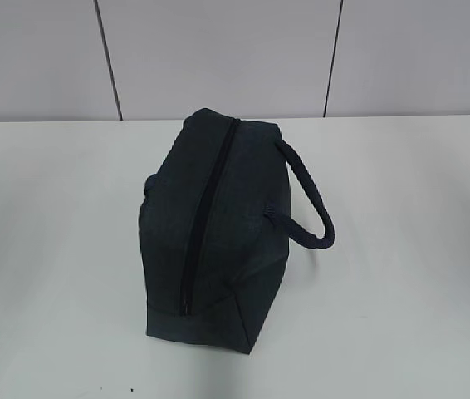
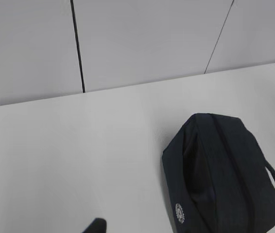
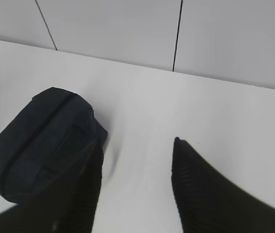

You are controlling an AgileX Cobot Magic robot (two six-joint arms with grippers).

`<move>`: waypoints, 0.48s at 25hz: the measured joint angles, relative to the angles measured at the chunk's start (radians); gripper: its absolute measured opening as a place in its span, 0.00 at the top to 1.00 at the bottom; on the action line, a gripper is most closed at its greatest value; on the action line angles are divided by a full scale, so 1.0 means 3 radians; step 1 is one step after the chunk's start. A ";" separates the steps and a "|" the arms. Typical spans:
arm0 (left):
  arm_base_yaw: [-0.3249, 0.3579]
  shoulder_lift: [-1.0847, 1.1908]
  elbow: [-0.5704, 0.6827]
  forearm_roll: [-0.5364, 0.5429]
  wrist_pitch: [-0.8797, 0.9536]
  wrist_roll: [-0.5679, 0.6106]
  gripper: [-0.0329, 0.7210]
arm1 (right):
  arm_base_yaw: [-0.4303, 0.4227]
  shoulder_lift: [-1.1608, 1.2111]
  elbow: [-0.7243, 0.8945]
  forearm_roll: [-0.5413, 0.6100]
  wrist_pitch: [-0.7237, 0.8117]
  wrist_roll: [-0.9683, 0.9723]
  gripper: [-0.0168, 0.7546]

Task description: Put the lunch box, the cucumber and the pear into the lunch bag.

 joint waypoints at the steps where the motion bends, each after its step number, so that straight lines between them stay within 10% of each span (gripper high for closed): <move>1: 0.0000 -0.0065 -0.0001 0.0000 0.0005 -0.0004 0.55 | 0.0000 -0.0148 0.0080 0.0000 0.0007 0.0005 0.49; 12: 0.0000 -0.0982 0.0263 0.0039 0.0017 -0.0006 0.55 | 0.0000 -0.1520 0.1435 -0.0256 0.0027 0.0012 0.43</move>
